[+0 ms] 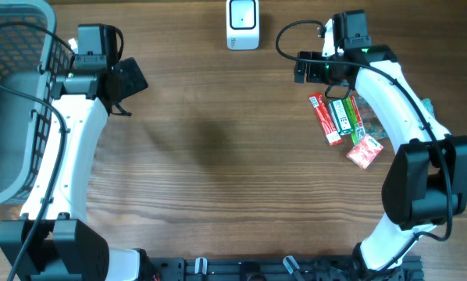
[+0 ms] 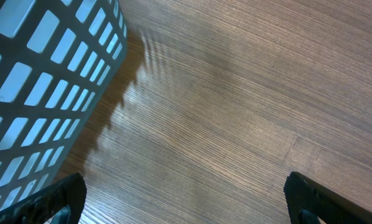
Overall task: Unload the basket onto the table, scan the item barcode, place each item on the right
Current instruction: 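Open the right gripper and lift it away from the items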
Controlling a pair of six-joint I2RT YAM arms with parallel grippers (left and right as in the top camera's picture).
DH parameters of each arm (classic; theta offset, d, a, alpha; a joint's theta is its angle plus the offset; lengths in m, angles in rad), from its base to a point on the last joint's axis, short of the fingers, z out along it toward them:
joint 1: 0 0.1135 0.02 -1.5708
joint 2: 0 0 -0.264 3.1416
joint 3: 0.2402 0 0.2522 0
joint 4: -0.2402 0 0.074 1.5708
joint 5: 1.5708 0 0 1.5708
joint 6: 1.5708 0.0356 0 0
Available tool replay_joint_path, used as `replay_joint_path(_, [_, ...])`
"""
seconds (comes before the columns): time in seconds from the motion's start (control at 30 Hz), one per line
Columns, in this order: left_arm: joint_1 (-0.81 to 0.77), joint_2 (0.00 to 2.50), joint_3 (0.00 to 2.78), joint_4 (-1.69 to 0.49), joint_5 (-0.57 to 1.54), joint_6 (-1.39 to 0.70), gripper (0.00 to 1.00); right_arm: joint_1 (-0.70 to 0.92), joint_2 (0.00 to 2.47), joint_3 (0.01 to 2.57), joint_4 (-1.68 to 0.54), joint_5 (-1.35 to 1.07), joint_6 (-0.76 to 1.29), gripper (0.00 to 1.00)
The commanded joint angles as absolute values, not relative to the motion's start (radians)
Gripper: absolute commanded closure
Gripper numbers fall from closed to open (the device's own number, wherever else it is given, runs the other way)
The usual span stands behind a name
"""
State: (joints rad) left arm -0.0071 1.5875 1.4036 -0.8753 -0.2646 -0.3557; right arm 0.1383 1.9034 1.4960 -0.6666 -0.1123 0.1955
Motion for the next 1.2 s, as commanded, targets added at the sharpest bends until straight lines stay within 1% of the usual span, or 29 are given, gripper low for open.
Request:
replay_joint_path(0.0, [-0.002,1.585,1.412,-0.876,-0.27,-0.344,0.0,0.135,1.892,1.497,-0.662,-0.13,0.184,0.0])
replay_joint_path(0.33, [-0.002,1.585,1.412,-0.876,-0.27,-0.344,0.0,0.135,1.892,1.497,-0.662,-0.129,0.184,0.0])
replay_joint_path(0.37, [-0.002,1.585,1.412,-0.876,-0.27,-0.344,0.0,0.135,1.892,1.497,-0.662,-0.129,0.184,0.02])
replay_joint_path(0.43, [-0.002,1.585,1.412,-0.876,-0.27,-0.344,0.0,0.135,1.892,1.497,-0.662,-0.129,0.184,0.0])
replay_joint_path(1.17, [-0.002,1.585,1.412,-0.876,-0.27,-0.344,0.0,0.135,1.892,1.497,-0.662,-0.129,0.184,0.0])
